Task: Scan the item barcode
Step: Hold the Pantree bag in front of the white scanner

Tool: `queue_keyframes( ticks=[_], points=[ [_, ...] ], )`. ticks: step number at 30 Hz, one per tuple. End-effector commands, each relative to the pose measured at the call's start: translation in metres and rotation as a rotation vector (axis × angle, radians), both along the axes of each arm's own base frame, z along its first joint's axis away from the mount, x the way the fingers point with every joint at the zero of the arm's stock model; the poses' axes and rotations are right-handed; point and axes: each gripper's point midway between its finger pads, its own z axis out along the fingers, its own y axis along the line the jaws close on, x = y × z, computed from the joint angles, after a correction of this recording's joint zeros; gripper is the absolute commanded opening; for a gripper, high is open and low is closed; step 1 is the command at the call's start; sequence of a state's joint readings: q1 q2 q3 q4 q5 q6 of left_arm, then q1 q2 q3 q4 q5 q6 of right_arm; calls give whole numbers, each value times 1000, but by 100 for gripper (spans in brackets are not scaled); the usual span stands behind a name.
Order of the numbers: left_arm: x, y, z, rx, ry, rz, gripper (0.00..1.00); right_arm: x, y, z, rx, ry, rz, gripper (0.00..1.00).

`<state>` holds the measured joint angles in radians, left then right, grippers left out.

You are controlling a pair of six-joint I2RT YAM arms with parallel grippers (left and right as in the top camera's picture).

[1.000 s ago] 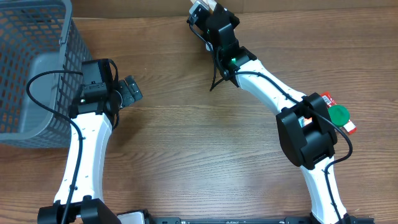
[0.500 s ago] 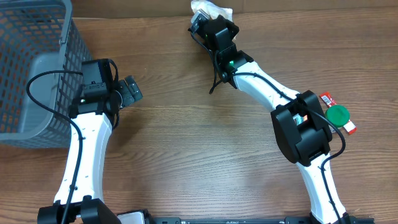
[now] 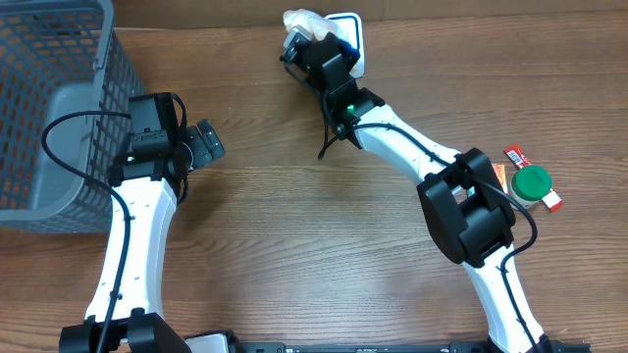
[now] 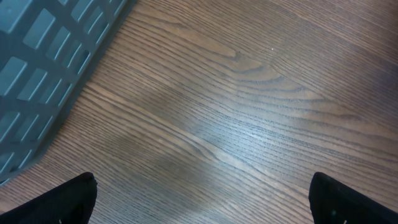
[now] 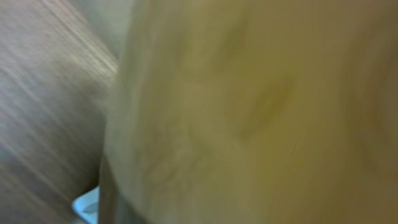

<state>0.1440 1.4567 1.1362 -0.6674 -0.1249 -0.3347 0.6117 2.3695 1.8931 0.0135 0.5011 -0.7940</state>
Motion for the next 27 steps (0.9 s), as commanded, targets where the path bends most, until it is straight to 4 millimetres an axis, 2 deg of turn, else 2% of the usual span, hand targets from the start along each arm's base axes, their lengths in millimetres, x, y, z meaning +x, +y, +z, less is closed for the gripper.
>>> queue_keyframes(
  ticks=[1,7,13,20,27],
  points=[
    [2,3,7,10,-16,16,100,-2,2,-11,-8,31,6,4],
    [2,3,7,10,-17,15,100,-10,-2,-29,-25,107,-1,4],
    [2,3,7,10,-16,16,100,-9,-1,-23,-17,94,0,4],
    [2,3,7,10,-16,16,100,-8,-1,-4,7,60,0,4],
    [2,3,7,10,-16,15,100,-8,-6,30,61,16,-13,4]
  ],
)
